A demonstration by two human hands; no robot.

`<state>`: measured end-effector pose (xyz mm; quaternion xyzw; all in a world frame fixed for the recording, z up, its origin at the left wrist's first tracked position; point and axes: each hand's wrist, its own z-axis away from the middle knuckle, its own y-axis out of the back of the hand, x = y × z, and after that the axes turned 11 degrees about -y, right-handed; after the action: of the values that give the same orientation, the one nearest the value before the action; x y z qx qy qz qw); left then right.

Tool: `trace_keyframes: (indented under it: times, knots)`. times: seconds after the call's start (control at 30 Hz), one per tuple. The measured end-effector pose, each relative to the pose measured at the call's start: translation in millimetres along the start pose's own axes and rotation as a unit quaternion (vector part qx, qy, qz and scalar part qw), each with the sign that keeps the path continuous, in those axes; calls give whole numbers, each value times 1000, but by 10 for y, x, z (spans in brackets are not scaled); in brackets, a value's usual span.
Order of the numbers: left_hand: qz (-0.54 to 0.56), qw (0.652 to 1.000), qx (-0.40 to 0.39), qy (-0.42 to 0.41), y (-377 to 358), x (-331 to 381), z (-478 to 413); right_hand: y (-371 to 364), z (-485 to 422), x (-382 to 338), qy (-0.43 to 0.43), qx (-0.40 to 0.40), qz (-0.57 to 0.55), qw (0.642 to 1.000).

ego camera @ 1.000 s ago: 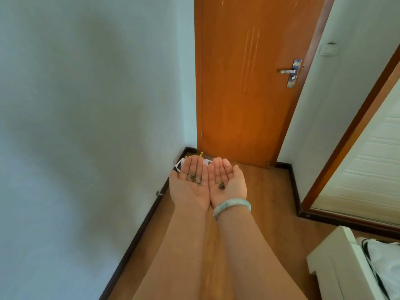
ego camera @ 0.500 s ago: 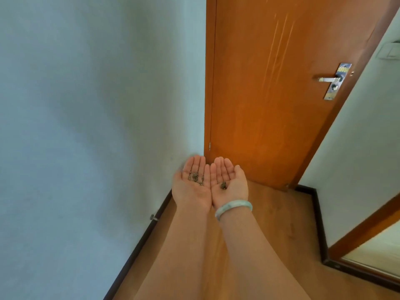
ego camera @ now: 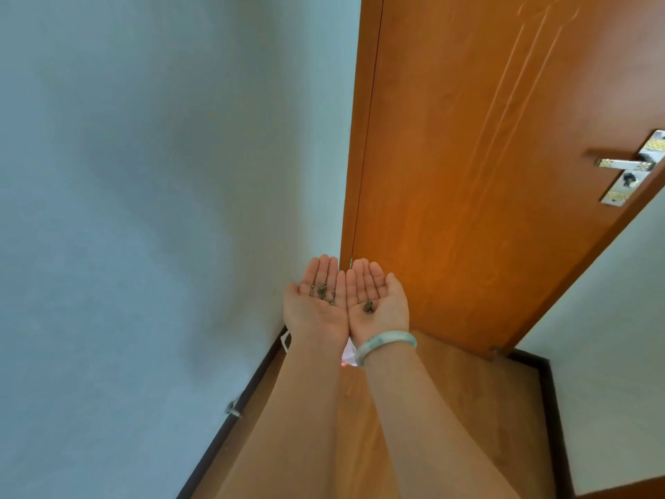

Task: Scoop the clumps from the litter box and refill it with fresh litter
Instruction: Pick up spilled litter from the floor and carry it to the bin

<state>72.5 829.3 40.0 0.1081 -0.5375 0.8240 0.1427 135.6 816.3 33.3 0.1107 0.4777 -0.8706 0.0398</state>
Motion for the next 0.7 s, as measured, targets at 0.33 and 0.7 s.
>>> trace_keyframes:
  times: [0.33, 0.7]
  knots:
    - [-43, 998, 9, 33, -703, -261, -2027, -819, -1876, -293, 27, 25, -22, 999]
    - [-40, 996, 70, 43, -656, -732, -3376, -748, -3366, -476, -9, 62, 14, 998]
